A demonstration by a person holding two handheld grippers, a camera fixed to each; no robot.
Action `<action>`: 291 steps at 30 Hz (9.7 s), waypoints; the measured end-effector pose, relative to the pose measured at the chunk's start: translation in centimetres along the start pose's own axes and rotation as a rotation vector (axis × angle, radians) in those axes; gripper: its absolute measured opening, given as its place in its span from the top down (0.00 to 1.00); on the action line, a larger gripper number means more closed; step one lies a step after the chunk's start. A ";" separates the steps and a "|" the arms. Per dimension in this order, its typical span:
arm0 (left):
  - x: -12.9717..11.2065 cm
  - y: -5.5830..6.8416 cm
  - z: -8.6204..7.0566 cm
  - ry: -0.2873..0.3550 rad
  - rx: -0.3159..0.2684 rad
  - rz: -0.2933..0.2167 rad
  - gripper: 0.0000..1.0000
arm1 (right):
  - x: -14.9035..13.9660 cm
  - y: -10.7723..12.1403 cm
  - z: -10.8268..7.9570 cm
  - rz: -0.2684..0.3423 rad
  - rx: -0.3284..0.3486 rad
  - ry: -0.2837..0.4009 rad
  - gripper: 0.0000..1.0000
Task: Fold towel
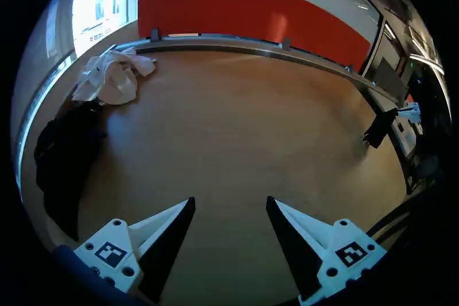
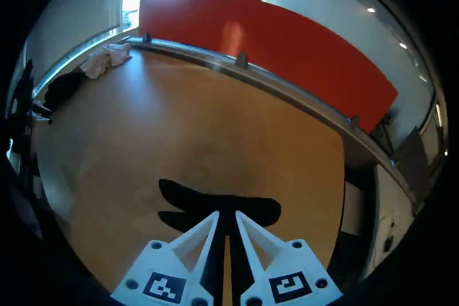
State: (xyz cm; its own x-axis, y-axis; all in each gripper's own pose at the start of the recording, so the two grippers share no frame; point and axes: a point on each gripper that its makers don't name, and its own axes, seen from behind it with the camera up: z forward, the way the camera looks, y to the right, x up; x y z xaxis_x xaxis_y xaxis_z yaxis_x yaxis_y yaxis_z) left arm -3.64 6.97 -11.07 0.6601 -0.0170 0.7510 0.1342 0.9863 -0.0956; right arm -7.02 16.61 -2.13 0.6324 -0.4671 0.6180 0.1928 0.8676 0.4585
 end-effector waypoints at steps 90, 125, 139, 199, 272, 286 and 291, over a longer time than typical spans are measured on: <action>-0.6 0.4 -0.8 -0.005 0.009 0.022 0.08 | -24.2 1.5 -0.6 0.162 -0.179 -0.396 0.07; 2.2 0.6 -1.4 0.084 0.013 0.023 0.08 | -2.3 -0.9 -4.9 0.387 -0.279 0.376 0.07; 9.4 -0.2 -2.9 0.331 0.061 0.007 0.09 | 5.5 -2.6 -7.5 0.367 -0.306 0.591 0.07; 16.5 -3.4 -3.1 0.864 0.188 0.086 0.09 | 14.8 -11.8 -7.1 0.299 -0.376 0.797 0.07; 10.7 -7.7 4.3 0.874 0.165 0.084 0.09 | 9.7 -12.1 2.7 0.282 -0.380 0.844 0.07; 10.7 -7.7 4.3 0.874 0.166 0.084 0.09 | 6.8 -12.5 6.1 0.318 -0.378 0.837 0.07; 10.7 -7.7 4.4 0.874 0.166 0.084 0.09 | 6.1 -12.6 7.0 0.333 -0.377 0.821 0.07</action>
State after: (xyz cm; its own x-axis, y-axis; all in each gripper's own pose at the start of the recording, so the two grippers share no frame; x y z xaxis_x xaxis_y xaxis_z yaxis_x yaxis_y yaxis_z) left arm -0.86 -0.11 0.53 0.9996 0.0047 -0.0270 -0.0042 0.9998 0.0185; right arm -10.84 1.61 0.37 0.9986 -0.0458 -0.0258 0.0462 0.9988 0.0165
